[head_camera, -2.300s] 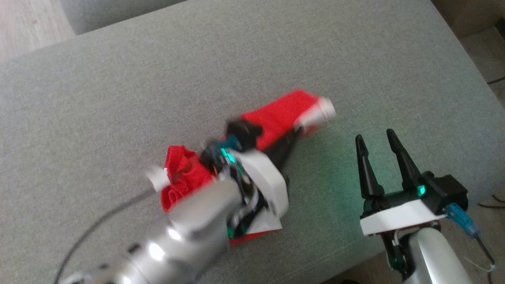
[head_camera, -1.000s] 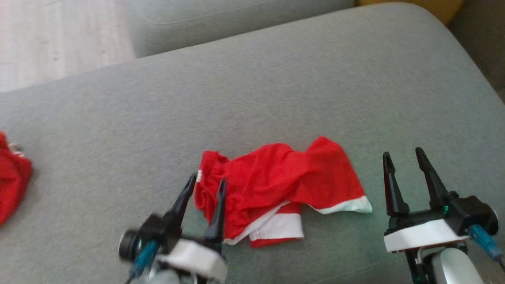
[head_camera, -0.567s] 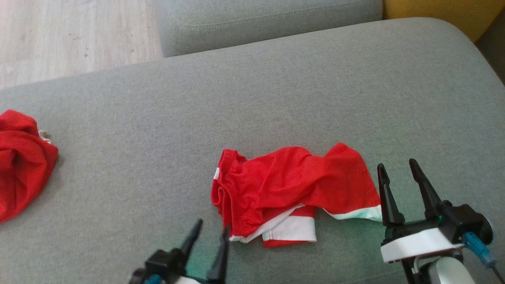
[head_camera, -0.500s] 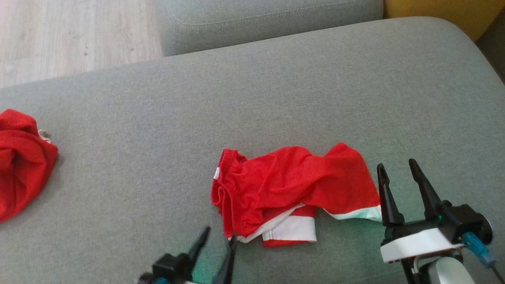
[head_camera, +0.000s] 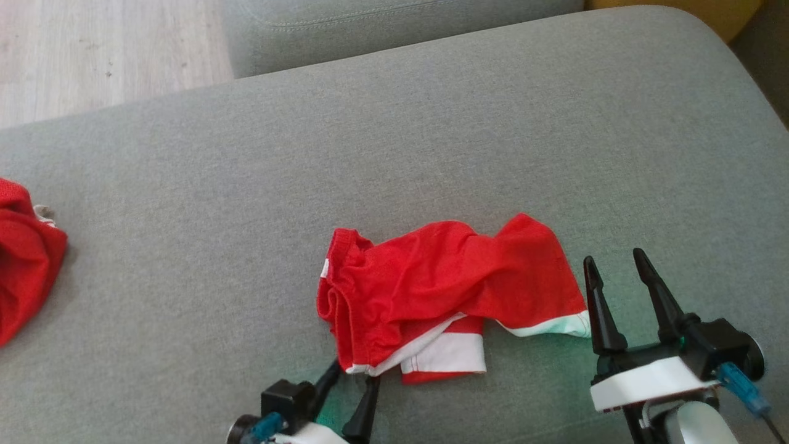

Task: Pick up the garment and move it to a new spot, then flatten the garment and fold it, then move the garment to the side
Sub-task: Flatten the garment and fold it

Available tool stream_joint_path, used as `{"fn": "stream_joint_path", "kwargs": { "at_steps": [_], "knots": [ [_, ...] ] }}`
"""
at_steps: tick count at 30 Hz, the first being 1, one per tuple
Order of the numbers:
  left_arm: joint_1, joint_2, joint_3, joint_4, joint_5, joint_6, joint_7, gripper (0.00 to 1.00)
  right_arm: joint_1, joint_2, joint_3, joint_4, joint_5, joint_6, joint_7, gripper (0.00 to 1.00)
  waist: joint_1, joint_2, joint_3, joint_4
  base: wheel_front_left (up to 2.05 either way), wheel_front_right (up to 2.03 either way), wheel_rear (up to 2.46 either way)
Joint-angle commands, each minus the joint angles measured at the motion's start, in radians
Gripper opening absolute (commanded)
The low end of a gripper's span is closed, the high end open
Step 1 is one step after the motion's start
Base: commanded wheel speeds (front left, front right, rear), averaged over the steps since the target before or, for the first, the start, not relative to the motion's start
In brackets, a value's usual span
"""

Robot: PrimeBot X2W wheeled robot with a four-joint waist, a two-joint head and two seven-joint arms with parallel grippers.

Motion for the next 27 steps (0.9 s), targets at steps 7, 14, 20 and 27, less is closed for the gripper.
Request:
{"fn": "stream_joint_path", "kwargs": {
  "at_steps": [7, 14, 20, 27],
  "knots": [
    [-0.042, -0.016, 0.074, -0.078, -0.029, -0.032, -0.018, 0.87, -0.033, -0.010, 0.012, -0.027, -0.005, 0.008, -0.011, 1.00, -0.0001, -0.0001, -0.007, 0.000, 0.00, 0.00, 0.00],
    [-0.032, -0.011, 0.094, -0.150, -0.059, -0.038, -0.004, 0.95, -0.031, -0.008, 0.018, -0.024, -0.006, 0.008, -0.011, 1.00, -0.0001, -0.0001, -0.017, 0.000, 0.00, 0.00, 0.00],
    [0.002, 0.004, 0.096, -0.213, -0.107, -0.039, 0.042, 1.00, -0.030, -0.007, 0.018, -0.023, -0.005, 0.008, -0.011, 1.00, -0.0001, -0.0001, -0.020, -0.007, 0.00, 0.00, 0.00],
    [0.044, 0.032, 0.104, -0.287, -0.154, -0.022, 0.092, 1.00, -0.029, -0.006, 0.013, -0.024, -0.005, 0.008, -0.011, 1.00, -0.0001, -0.0001, -0.018, -0.009, 0.00, 0.00, 0.00]
  ]
}}
